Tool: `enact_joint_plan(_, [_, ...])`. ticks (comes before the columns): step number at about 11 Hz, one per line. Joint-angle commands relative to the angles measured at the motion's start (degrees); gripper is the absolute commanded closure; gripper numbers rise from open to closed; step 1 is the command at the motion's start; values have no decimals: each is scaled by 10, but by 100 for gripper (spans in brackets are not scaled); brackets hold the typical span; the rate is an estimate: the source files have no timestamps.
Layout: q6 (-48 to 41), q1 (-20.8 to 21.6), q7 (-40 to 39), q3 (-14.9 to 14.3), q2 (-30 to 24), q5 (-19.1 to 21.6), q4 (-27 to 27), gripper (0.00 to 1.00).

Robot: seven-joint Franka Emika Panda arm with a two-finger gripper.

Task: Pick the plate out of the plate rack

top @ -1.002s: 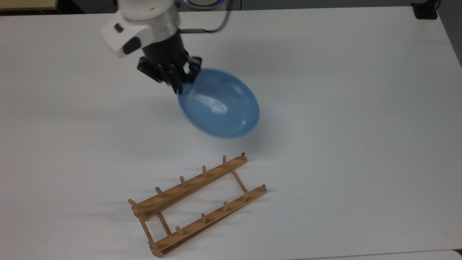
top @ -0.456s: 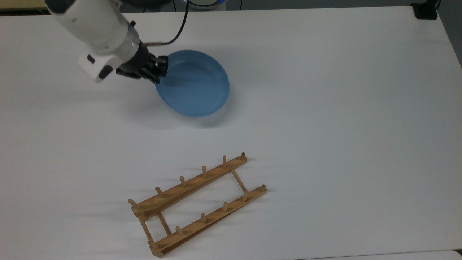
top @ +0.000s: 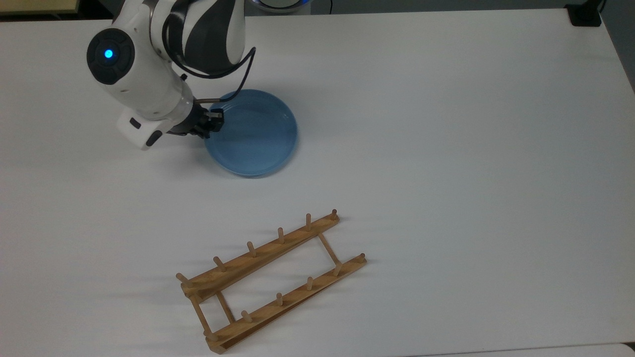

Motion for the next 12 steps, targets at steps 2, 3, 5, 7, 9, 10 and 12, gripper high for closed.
enact_joint_plan(2, [41,-6,-60,-21,-9,-31,-38,37])
enact_joint_plan(3, [36,-1,-55,-22,-11,-38,-37,1])
enact_joint_plan(5, [31,27,30,-23,-38,-78,-27,0])
enact_joint_plan(7, [-31,72,126,-20,-99,-132,-12,0])
enact_joint_plan(9, [-96,96,137,-15,-171,-126,-10,0])
enact_joint_plan(10, [-115,109,146,-13,-199,-125,-10,0])
enact_joint_plan(12, [-112,116,219,-13,-217,-127,-11,0])
